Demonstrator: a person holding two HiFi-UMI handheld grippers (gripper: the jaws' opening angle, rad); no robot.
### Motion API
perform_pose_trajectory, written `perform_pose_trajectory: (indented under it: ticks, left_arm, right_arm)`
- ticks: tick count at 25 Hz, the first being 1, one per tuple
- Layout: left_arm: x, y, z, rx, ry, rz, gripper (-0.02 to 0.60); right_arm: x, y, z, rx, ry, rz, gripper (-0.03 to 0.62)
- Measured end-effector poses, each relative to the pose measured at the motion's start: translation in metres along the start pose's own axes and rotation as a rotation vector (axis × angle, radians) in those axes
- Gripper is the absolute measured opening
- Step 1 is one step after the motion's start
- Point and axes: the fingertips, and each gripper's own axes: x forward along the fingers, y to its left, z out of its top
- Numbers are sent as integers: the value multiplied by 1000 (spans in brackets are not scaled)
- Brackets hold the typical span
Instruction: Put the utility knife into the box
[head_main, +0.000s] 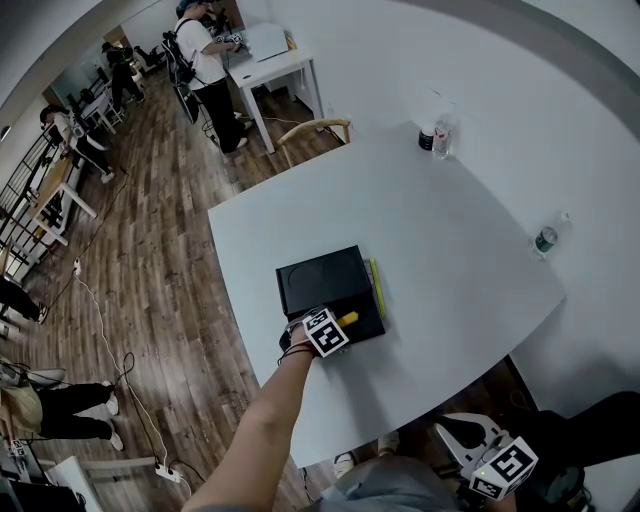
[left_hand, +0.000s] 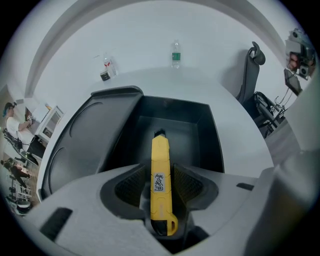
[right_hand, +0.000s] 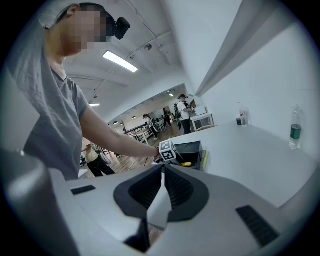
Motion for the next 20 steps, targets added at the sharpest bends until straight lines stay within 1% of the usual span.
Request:
perform_pose_trajectory:
  ticks: [3, 5, 8, 13, 17, 20]
  left_arm:
    - [-6, -6, 1, -45, -10, -50, 188]
    - [-14, -6, 6, -78, -37, -64, 192]
    - [-28, -4, 11, -92, -67, -58, 192]
    - [-49, 3, 19, -77, -118, -17, 192]
    - [-68, -2, 21, -109, -142, -2, 192]
    - [-77, -5, 24, -117, -174, 4, 192]
  right_arm:
    - [-3, 2, 1, -2, -3, -2, 35]
    - [-5, 2, 0, -3, -4, -4, 35]
    - [-5, 4, 2, -5, -9, 1, 35]
    - [1, 11, 6, -21, -19, 26, 35]
    - [2, 18, 9, -34, -28, 42, 35]
    - [4, 22, 12, -45, -39, 51, 35]
